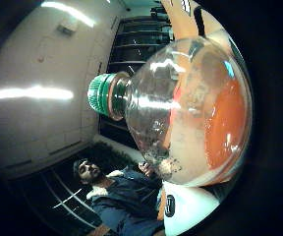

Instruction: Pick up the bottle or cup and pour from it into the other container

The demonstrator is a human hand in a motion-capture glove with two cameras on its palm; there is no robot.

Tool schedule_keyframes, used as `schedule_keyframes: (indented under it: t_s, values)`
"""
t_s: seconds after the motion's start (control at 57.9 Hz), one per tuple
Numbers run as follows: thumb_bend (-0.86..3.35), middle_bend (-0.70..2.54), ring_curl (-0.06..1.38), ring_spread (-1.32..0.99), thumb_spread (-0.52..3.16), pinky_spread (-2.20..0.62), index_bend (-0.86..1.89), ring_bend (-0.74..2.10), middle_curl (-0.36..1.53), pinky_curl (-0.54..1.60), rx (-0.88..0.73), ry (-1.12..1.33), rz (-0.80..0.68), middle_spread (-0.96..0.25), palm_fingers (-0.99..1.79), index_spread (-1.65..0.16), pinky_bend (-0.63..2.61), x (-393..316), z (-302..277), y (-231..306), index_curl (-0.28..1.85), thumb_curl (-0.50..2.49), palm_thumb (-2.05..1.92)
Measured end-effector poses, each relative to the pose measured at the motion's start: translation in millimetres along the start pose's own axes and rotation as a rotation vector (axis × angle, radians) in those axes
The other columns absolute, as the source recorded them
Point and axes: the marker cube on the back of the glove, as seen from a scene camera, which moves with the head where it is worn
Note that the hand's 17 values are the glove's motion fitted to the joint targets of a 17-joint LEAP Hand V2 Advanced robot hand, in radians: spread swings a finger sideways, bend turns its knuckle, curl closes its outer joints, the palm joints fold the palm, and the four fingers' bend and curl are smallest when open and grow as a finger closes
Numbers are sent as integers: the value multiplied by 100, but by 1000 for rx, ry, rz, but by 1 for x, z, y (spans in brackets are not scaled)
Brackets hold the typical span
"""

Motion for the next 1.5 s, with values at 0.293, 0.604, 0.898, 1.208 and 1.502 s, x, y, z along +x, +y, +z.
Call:
schedule_keyframes:
  t_s: [0.293,0.604,0.898,1.208,1.502]
  values:
    - [-3,37,38,-19,66,-1,13,53,42,31,81,-43,2,-23,119,-30,48,-1,-1,4,29,41,76]
    - [-4,37,39,-21,65,-3,13,53,43,33,100,4,-152,-22,120,-30,50,-103,-5,-3,30,41,80]
    - [-4,37,40,-21,66,-5,13,54,43,34,77,147,-261,-21,120,-30,50,-195,30,-2,31,41,80]
    - [-4,38,40,-20,67,-5,13,54,44,34,28,689,-201,-21,120,-30,50,-212,149,15,31,42,80]
    - [-4,37,40,-20,67,-5,13,54,44,35,-68,1156,-202,-21,120,-29,50,-226,182,-35,31,42,80]
